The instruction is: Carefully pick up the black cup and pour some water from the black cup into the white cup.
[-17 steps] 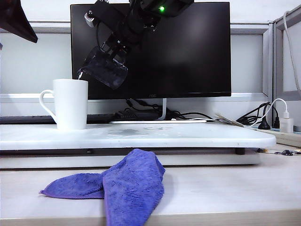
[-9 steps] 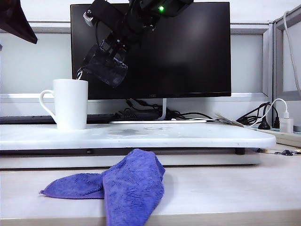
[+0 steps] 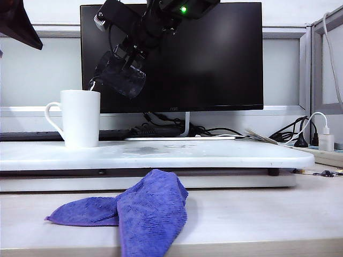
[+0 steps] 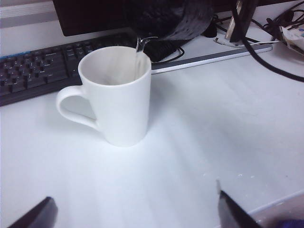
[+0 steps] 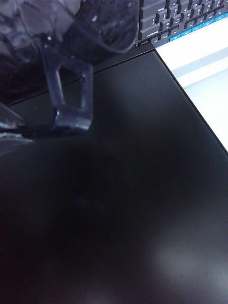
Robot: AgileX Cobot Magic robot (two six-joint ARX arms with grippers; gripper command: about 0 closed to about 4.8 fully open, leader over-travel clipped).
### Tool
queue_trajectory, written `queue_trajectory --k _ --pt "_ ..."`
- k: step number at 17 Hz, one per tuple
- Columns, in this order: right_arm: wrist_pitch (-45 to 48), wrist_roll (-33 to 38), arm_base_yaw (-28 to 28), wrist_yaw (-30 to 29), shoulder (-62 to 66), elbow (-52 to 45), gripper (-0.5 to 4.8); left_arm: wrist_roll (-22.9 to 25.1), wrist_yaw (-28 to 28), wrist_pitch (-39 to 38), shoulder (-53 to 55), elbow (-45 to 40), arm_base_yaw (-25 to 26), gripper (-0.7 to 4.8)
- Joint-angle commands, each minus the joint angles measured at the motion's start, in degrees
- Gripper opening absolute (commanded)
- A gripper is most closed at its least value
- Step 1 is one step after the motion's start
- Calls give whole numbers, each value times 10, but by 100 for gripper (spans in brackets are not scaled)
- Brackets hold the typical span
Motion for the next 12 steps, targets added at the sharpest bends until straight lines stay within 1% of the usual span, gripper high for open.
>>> queue_trajectory --k 1,3,5,8,11,12 --pt "36 -3 2 -1 -5 7 -5 1 1 3 -2 1 1 479" --pt "36 5 2 -1 -5 7 -5 1 1 3 -2 1 1 479" --pt "36 33 2 -2 -5 7 -6 1 1 3 -2 1 1 479" --pt "41 136 2 -5 -6 7 -5 1 1 3 -2 1 1 479" --pt "68 271 2 -5 -7 7 -6 1 1 3 -2 1 1 479" --pt "78 332 1 -5 -8 7 -5 0 1 3 -2 1 1 479"
